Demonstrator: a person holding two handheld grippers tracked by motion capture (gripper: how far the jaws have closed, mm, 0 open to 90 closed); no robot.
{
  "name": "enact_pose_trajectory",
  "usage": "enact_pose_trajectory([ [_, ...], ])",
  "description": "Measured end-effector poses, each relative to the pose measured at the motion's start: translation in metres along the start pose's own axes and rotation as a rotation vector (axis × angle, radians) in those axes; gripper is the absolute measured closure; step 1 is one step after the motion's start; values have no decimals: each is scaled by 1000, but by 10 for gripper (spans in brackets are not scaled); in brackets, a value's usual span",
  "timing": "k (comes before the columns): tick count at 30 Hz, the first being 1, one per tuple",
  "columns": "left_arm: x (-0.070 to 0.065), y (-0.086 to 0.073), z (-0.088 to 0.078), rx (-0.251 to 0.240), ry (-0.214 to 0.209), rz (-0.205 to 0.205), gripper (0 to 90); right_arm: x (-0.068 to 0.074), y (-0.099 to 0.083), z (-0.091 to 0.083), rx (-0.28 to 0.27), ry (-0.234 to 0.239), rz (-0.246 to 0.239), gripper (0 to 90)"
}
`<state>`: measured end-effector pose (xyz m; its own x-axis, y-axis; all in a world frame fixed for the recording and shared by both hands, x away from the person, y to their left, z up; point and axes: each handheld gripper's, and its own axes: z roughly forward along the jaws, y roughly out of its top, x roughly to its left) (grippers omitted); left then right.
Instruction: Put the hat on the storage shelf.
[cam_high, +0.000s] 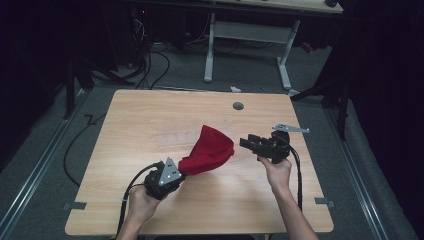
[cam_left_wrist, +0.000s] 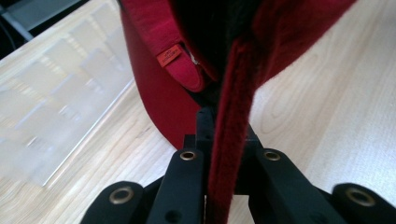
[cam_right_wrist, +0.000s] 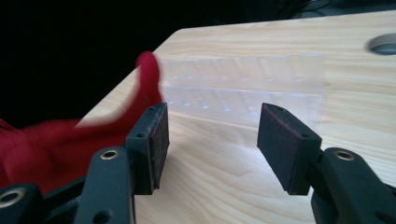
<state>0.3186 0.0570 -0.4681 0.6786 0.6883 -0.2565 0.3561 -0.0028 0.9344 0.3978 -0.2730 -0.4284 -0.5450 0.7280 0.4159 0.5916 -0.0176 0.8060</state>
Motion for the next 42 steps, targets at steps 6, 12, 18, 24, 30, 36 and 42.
enact_pose_trajectory([
  [6, 13, 9, -11, -53, 18, -63, 857, -16, -18, 0, 46, -78, -11, 419],
  [12, 24, 17, -14, -80, 30, -128, 856, -26, -41, 7, 116, -150, -24, 417],
  [18, 35, 23, -17, -111, 39, -188, 855, -38, -66, 18, 204, -248, -57, 412],
  [24, 48, 30, -20, -158, 46, -247, 855, -44, -83, 26, 243, -341, -101, 402],
  [30, 58, 37, -24, -189, 69, -277, 855, -41, -88, 31, 216, -409, -176, 404],
  [36, 64, 52, -30, -250, 71, -310, 855, -37, -90, 35, 221, -449, -225, 394],
  [42, 75, 65, -32, -298, 97, -345, 855, -37, -90, 35, 222, -447, -231, 389],
])
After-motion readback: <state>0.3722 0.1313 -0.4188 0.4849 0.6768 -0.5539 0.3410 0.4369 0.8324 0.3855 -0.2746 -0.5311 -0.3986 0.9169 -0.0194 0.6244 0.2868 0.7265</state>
